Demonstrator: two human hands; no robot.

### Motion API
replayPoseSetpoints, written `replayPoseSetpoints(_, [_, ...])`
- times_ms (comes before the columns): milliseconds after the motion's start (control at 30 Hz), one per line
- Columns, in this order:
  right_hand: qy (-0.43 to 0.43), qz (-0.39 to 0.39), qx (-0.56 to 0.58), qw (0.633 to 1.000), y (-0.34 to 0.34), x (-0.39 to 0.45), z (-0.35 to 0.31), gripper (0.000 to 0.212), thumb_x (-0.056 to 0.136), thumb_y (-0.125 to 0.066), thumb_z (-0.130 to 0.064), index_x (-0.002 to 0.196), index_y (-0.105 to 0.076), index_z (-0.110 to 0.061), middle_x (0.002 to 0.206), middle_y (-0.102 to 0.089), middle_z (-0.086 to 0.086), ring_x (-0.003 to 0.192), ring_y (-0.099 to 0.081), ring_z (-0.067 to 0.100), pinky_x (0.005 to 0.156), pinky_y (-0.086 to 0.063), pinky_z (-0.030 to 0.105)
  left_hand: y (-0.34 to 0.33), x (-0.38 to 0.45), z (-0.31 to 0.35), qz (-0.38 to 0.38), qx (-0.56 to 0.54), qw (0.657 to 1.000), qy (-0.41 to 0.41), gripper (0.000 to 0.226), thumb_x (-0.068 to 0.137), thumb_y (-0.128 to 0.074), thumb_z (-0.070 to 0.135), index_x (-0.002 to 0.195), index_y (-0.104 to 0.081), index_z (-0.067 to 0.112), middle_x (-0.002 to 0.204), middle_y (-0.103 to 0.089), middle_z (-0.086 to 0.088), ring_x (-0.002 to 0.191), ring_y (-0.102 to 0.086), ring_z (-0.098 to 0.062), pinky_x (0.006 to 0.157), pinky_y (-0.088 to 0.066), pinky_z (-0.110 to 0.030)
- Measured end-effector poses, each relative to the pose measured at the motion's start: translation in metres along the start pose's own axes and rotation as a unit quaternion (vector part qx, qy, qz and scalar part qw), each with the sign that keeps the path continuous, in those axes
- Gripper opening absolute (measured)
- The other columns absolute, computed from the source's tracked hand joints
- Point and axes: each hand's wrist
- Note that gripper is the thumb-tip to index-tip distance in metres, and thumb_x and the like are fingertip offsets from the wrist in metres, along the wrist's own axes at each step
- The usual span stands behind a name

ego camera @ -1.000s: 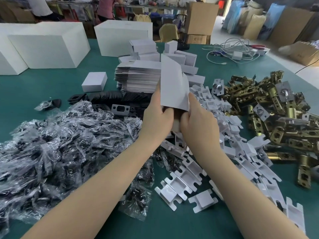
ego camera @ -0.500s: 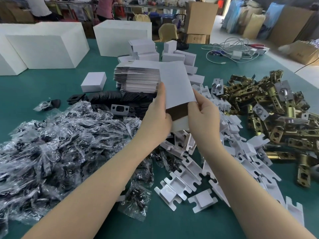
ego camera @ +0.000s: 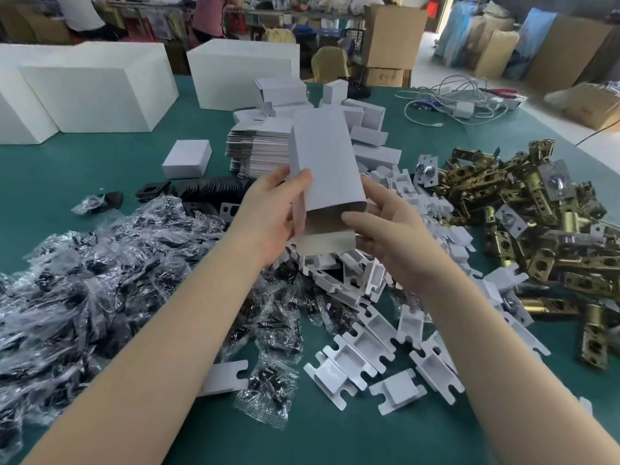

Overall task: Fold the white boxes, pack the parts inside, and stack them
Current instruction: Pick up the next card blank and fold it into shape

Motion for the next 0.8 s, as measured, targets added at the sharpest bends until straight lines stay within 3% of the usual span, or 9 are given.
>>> replayPoseSetpoints(100, [-0.055,0.026,0.034,0.998,0.01,0.001,-0.003,0.041,0.088,-0.068,-0.035,0.125,-0.061,-0.018,0.101,-0.072,0.0,0.091,-0.064,0.02,0.075,-0.057,0.029,0.004,-0.001,0.001,-0.053,0.023,0.998,0.019,0.025,0.092,-0.065,0.01,0.115,-0.065,0.018,0.093,-0.077,0.0,0.078,-0.074,-0.014,0.058,-0.056,-0.026])
replayPoseSetpoints(167, [-0.056,0.086,0.005,0.995,0.012,0.004,-0.001,0.034,0.09,-0.062,-0.042,0.114,-0.066,-0.017,0.095,-0.074,-0.003,0.083,-0.067,0.017,0.068,-0.056,0.03,0.001,-0.005,-0.002,-0.084,0.058,0.995,0.022,0.034,0.09,-0.066,0.009,0.124,-0.063,0.014,0.103,-0.076,-0.004,0.087,-0.074,-0.019,0.063,-0.058,-0.029])
replayPoseSetpoints(300, [-0.025,0.155,-0.024,0.987,0.012,0.004,0.002,0.017,0.095,-0.062,-0.035,0.098,-0.069,-0.019,0.082,-0.076,-0.008,0.073,-0.072,0.01,0.057,-0.056,0.029,-0.009,-0.01,-0.008,-0.094,0.085,0.992,0.004,0.039,0.088,-0.068,0.002,0.126,-0.063,0.011,0.102,-0.075,-0.007,0.085,-0.074,-0.019,0.064,-0.06,-0.031])
replayPoseSetpoints(467, [-0.001,0.149,-0.018,0.989,0.015,0.004,0.003,0.014,0.093,-0.067,-0.027,0.093,-0.071,-0.013,0.084,-0.076,0.0,0.075,-0.072,0.016,0.06,-0.059,0.032,-0.008,-0.009,-0.008,-0.063,0.111,0.991,-0.029,0.04,0.082,-0.073,-0.003,0.117,-0.065,0.014,0.09,-0.076,-0.001,0.077,-0.074,-0.015,0.058,-0.058,-0.028])
replayPoseSetpoints(600, [-0.014,0.142,-0.006,0.99,0.018,0.005,0.002,0.014,0.092,-0.066,-0.025,0.088,-0.069,-0.013,0.08,-0.075,-0.002,0.069,-0.07,0.011,0.056,-0.056,0.026,-0.006,-0.009,-0.005,-0.074,0.125,0.989,-0.029,0.008,0.09,-0.071,0.02,0.093,-0.074,0.026,0.088,-0.077,0.006,0.076,-0.073,-0.012,0.054,-0.056,-0.027])
replayPoseSetpoints(633, [-0.021,0.129,-0.002,0.991,0.018,0.004,0.0,0.013,0.093,-0.065,-0.025,0.087,-0.069,-0.014,0.079,-0.075,-0.003,0.068,-0.069,0.01,0.055,-0.055,0.025,-0.006,-0.01,-0.004,-0.072,0.126,0.989,-0.035,0.01,0.092,-0.069,0.026,0.086,-0.077,0.027,0.088,-0.077,0.006,0.075,-0.072,-0.012,0.055,-0.057,-0.029])
replayPoseSetpoints(700, [-0.023,0.11,-0.006,0.994,0.018,0.003,-0.002,0.012,0.093,-0.064,-0.026,0.089,-0.069,-0.016,0.08,-0.075,-0.005,0.068,-0.069,0.009,0.055,-0.055,0.025,-0.008,-0.009,-0.005,-0.066,0.133,0.987,-0.057,0.019,0.094,-0.066,0.026,0.079,-0.077,0.023,0.086,-0.076,0.003,0.074,-0.072,-0.014,0.062,-0.058,-0.032])
replayPoseSetpoints(800, [0.003,0.148,-0.025,0.989,0.016,0.005,-0.002,0.018,0.096,-0.061,-0.031,0.09,-0.068,-0.016,0.084,-0.074,-0.006,0.074,-0.068,0.01,0.063,-0.055,0.029,-0.011,-0.012,-0.007,-0.061,0.147,0.984,-0.073,0.016,0.096,-0.063,0.019,0.088,-0.074,0.01,0.085,-0.075,-0.006,0.074,-0.069,-0.022,0.065,-0.056,-0.035])
Point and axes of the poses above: each hand's wrist, its own x-axis towards the middle knuckle, its own y-axis out of the back of the hand, z = x × y
